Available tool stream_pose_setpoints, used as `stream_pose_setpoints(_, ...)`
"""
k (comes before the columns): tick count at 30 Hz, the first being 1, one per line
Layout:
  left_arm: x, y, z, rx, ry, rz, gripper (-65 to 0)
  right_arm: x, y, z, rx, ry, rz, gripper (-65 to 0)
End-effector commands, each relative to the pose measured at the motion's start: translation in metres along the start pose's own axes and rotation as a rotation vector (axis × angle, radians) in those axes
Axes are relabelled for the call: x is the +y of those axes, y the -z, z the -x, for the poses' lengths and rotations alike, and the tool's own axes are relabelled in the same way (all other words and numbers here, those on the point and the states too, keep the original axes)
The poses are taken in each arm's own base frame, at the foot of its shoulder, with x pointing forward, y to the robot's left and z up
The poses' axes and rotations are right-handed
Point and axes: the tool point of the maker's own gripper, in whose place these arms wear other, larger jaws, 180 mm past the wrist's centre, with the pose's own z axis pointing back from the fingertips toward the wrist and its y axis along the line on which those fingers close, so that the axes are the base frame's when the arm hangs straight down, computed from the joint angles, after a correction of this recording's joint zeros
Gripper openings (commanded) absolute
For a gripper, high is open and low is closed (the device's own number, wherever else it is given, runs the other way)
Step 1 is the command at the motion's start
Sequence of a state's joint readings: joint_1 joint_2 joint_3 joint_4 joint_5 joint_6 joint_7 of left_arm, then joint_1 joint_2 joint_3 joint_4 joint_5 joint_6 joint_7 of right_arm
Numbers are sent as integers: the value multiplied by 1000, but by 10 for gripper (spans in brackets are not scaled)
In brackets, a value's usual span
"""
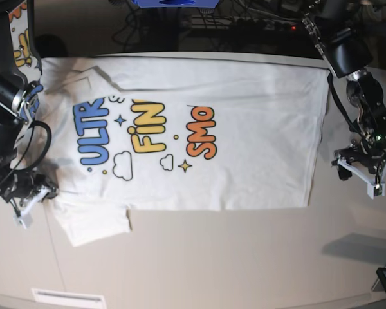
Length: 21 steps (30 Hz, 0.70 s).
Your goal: Fold the T-shirt properly
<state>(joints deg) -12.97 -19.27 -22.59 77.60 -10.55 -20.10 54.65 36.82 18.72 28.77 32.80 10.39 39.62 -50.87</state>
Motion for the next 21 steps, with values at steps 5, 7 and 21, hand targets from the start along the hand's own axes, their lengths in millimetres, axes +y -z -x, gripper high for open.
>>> stream_pose_setpoints(5, -18, 20, -33, -30, -49, 95, -131, -2, -10, -27, -71, -20, 8, -641)
stream_pose_setpoints(7, -30, 29, -37, -17, -81, 128, -86, -3, -11, -27, -71, -21, 10, -641)
stream_pose_setpoints(21, -86, 73, -45, 33, -246, 293, -45, -6, -13, -25, -68, -23, 19, -641)
